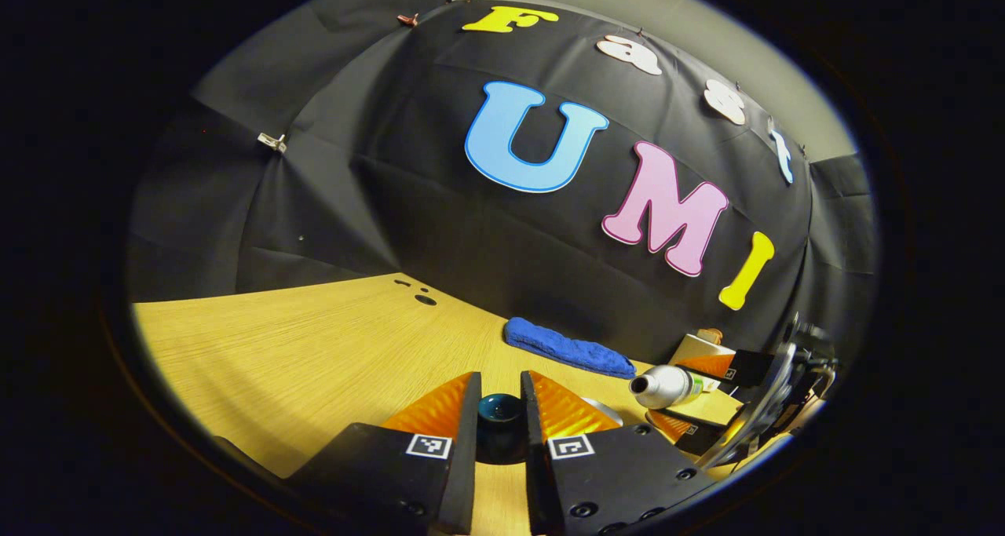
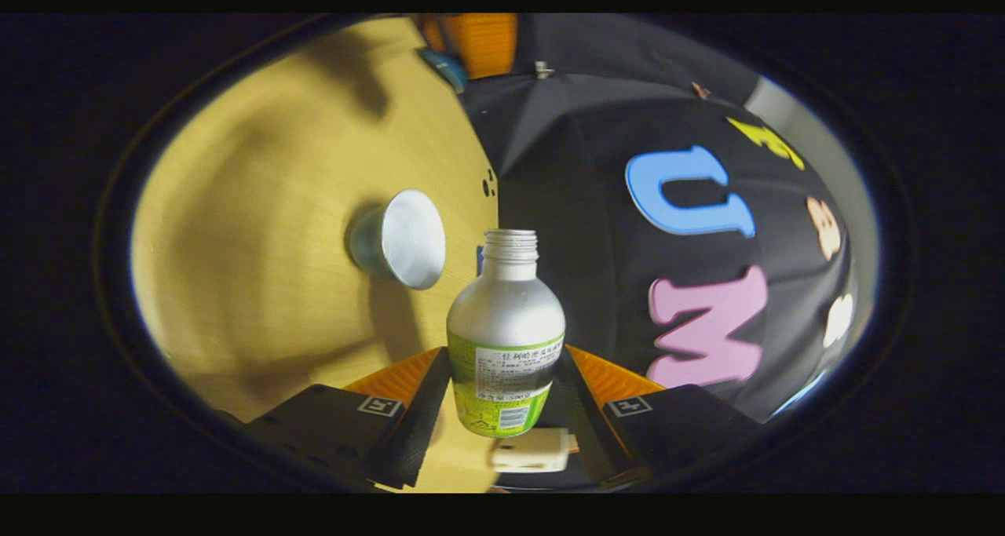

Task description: Open the teacup lid with one hand, grasp the water bottle and pour water into the teacup with the other hand; after pouring, place the water bottle on the coaster and then close the teacup lid.

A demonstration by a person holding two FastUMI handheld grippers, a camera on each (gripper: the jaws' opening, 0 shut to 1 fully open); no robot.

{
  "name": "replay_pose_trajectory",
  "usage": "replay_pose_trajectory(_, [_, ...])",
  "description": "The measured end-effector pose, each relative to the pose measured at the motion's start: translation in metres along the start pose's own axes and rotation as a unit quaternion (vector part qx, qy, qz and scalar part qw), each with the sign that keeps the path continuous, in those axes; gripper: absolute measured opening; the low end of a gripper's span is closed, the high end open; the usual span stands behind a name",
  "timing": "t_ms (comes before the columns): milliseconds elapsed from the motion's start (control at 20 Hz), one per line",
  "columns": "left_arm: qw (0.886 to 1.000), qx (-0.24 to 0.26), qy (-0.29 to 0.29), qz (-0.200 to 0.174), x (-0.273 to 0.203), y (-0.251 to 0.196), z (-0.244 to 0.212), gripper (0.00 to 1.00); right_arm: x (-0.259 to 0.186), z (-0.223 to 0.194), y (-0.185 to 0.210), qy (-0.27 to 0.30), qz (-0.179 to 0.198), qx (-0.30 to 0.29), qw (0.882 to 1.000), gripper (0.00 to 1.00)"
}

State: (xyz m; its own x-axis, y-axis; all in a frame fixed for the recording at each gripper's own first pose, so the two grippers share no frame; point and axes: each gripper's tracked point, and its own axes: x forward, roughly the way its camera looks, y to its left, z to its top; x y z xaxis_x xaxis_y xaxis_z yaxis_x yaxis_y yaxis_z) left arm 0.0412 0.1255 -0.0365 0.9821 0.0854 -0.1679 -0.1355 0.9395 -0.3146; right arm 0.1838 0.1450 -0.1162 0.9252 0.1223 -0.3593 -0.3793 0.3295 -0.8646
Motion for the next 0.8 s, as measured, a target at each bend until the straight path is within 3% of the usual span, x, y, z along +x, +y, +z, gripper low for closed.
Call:
replay_pose_trajectory(150, [1.0,0.002,0.004,-0.001,0.0,-0.003,-0.003,0.3,-0.003,0.001,-0.006,-0.013,0.011,0.166,0.986,0.8])
replay_pose_trajectory(350, [1.0,0.01,0.007,0.001,0.002,-0.006,-0.006,0.3,-0.007,-0.003,-0.033,-0.04,0.029,0.326,0.944,0.8])
replay_pose_trajectory(600, [1.0,0.022,0.005,-0.002,0.0,-0.014,-0.004,0.3,-0.016,-0.038,-0.061,-0.065,0.013,0.43,0.9,0.8])
replay_pose_trajectory(650, [1.0,0.024,0.004,-0.002,0.0,-0.015,-0.004,0.3,-0.015,-0.049,-0.067,-0.063,0.002,0.441,0.895,0.76])
replay_pose_trajectory(800, [1.0,0.03,0.004,-0.001,0.0,-0.018,-0.004,0.3,-0.011,-0.095,-0.081,-0.046,-0.024,0.478,0.877,0.79])
